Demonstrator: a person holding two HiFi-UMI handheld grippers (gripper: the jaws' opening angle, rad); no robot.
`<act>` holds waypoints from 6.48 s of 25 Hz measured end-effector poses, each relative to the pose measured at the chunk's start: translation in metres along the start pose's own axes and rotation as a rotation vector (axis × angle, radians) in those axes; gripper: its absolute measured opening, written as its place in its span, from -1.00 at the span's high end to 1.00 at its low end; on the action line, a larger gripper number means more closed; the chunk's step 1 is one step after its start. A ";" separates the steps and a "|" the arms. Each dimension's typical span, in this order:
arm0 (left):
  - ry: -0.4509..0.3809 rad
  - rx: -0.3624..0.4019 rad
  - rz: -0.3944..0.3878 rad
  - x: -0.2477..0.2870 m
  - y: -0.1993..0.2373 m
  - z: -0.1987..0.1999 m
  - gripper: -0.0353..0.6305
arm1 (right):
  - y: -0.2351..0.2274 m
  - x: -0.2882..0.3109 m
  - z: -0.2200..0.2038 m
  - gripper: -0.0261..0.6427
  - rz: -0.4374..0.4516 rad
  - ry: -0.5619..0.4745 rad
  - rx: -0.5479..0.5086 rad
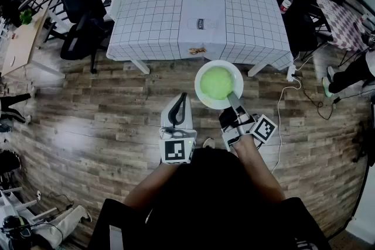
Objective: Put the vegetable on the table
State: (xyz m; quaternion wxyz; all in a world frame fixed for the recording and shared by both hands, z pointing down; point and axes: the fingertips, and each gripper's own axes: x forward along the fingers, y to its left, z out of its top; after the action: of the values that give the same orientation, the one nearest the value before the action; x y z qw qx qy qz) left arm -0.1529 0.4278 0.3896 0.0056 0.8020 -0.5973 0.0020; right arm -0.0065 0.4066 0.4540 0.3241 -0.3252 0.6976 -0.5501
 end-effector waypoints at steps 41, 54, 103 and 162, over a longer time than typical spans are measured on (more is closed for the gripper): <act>-0.003 0.019 0.012 0.131 0.014 -0.013 0.87 | -0.049 0.059 0.099 0.87 -0.050 -0.037 0.040; 0.022 -0.042 -0.042 0.259 0.089 -0.008 0.87 | -0.047 0.181 0.148 0.87 -0.054 -0.092 0.033; 0.030 -0.037 -0.169 0.634 0.026 -0.027 0.87 | -0.188 0.362 0.444 0.87 -0.111 -0.100 0.018; 0.146 0.089 -0.048 0.687 0.011 -0.039 0.87 | -0.460 0.365 0.503 0.85 -0.390 -0.117 0.147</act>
State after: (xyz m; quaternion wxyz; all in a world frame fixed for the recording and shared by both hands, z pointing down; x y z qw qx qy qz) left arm 0.0340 -0.2329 0.4359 0.0136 0.8133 -0.5751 0.0867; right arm 0.2344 -0.2532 0.7766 0.2744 -0.4607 0.5594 -0.6321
